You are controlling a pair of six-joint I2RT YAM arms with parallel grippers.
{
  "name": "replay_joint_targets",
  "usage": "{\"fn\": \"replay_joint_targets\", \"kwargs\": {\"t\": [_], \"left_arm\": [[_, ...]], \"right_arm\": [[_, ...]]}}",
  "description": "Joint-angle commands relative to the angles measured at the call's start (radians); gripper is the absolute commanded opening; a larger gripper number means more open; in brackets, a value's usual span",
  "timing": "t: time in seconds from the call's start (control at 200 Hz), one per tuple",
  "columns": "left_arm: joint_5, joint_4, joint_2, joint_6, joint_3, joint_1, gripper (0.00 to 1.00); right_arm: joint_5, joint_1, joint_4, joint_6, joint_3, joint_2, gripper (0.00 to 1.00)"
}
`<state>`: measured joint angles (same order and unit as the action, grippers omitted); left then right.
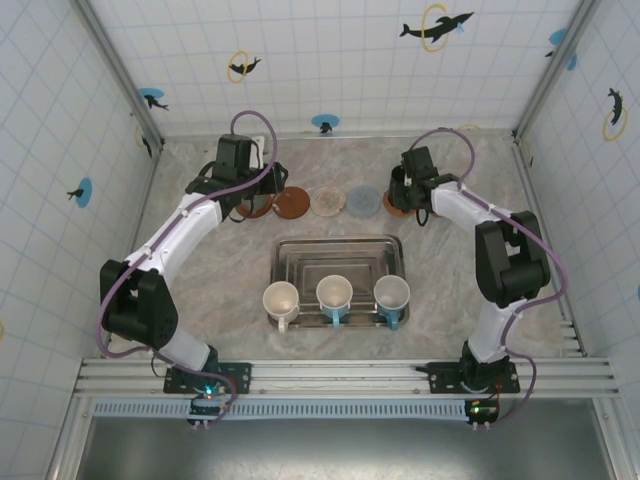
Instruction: Place the cup by the coaster
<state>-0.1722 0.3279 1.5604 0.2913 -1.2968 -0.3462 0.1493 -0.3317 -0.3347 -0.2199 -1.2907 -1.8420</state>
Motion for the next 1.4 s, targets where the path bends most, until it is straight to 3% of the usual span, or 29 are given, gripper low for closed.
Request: {"fn": "replay_joint_targets", "kwargs": {"t": [0.0,0.926,1.397], "left_arm": [[0.002,0.012,0.001,-0.004,-0.025,-0.002,0.55],[-0.003,0.005,-0.032,0.001,-0.001,-0.002,0.55],[0.002,0.005,-0.065,0.005,0.02,-0.001,0.55]], "right_arm": [[0.01,0.008,0.061,-0.004,0.012,0.01,0.0],[0.022,0.005,0.05,-0.016,0.08,0.078,0.0],[0.026,-0.001,0.044,-0.021,0.082,0.1,0.43]]}}
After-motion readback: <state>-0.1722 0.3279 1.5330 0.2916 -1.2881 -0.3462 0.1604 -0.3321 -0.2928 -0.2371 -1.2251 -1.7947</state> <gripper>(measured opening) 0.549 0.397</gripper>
